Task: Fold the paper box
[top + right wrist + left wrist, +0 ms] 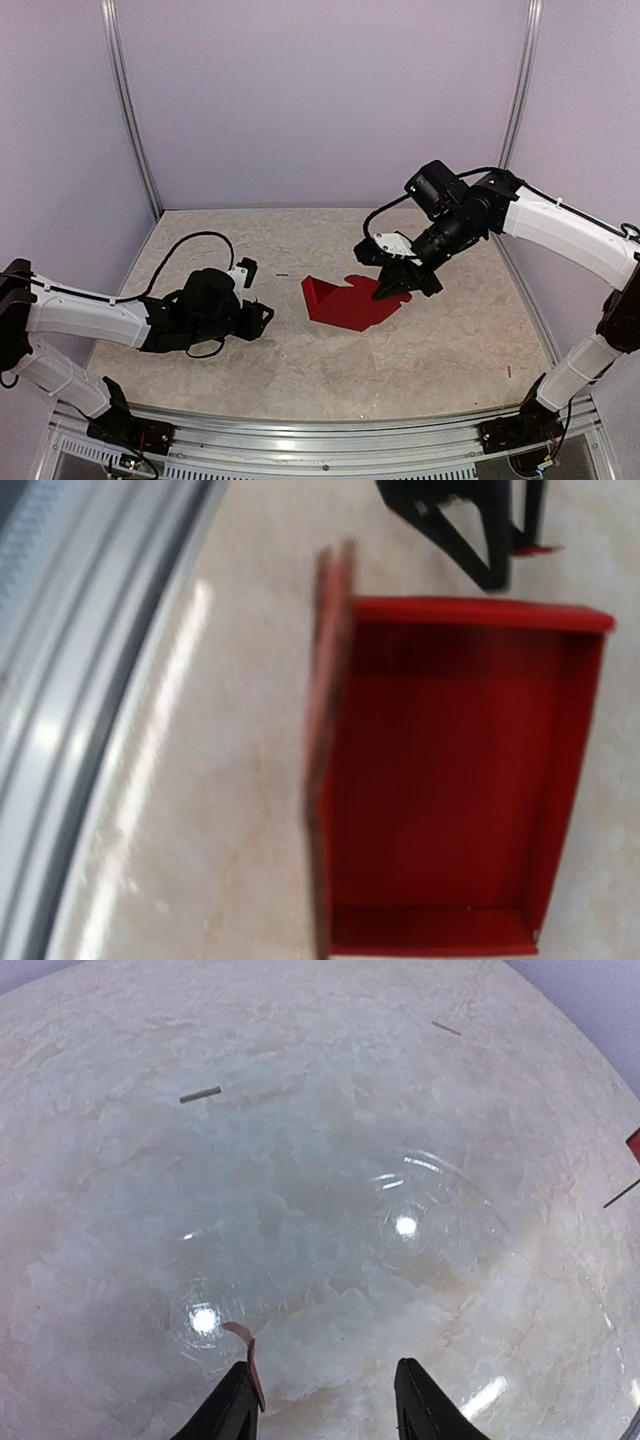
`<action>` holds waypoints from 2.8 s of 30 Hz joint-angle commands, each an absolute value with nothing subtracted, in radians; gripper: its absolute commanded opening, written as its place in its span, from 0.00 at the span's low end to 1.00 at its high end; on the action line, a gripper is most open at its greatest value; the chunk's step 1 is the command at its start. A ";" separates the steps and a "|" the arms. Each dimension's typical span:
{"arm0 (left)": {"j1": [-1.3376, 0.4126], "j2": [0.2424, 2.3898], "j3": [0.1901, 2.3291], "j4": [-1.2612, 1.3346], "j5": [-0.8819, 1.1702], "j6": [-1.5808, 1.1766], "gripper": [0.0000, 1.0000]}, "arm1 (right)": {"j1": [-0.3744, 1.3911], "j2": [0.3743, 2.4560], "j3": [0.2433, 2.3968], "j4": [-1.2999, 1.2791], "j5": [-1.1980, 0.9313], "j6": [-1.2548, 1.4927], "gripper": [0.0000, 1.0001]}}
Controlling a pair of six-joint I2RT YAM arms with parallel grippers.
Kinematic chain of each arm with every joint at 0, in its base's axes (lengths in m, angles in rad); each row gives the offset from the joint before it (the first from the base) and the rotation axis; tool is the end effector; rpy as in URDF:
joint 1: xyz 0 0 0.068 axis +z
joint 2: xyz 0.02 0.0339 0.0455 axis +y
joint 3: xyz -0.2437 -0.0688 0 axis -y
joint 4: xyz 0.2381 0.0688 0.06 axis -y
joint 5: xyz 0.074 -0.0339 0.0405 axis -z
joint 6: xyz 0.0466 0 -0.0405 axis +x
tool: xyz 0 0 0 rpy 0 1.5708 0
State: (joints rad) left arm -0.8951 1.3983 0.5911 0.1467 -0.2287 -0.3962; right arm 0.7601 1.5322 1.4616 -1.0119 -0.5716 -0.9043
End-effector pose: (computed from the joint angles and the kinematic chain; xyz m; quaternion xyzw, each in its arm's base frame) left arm 0.1836 -0.2122 0.1498 0.1717 0.8771 -0.1809 0.4105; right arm 0.2040 0.2287 0.3001 -0.7343 0.5764 0.2561 0.2510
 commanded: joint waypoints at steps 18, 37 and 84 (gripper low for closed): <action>-1.138 1.579 0.597 0.871 -0.101 -0.228 0.54 | 0.649 1.540 1.610 -1.211 -1.090 -0.879 0.00; -1.143 1.670 0.613 1.054 0.034 -0.225 0.30 | 0.639 1.495 1.574 -1.106 -1.116 -0.801 0.00; -1.116 1.758 0.602 1.365 0.053 -0.250 0.26 | 0.623 1.465 1.565 -1.091 -1.146 -0.755 0.00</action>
State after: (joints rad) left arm -1.1221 1.7405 0.5674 1.3384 0.0711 -0.2455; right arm 0.6334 1.4937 1.5734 -1.0931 -1.1233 -0.7628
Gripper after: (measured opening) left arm 0.226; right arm 0.009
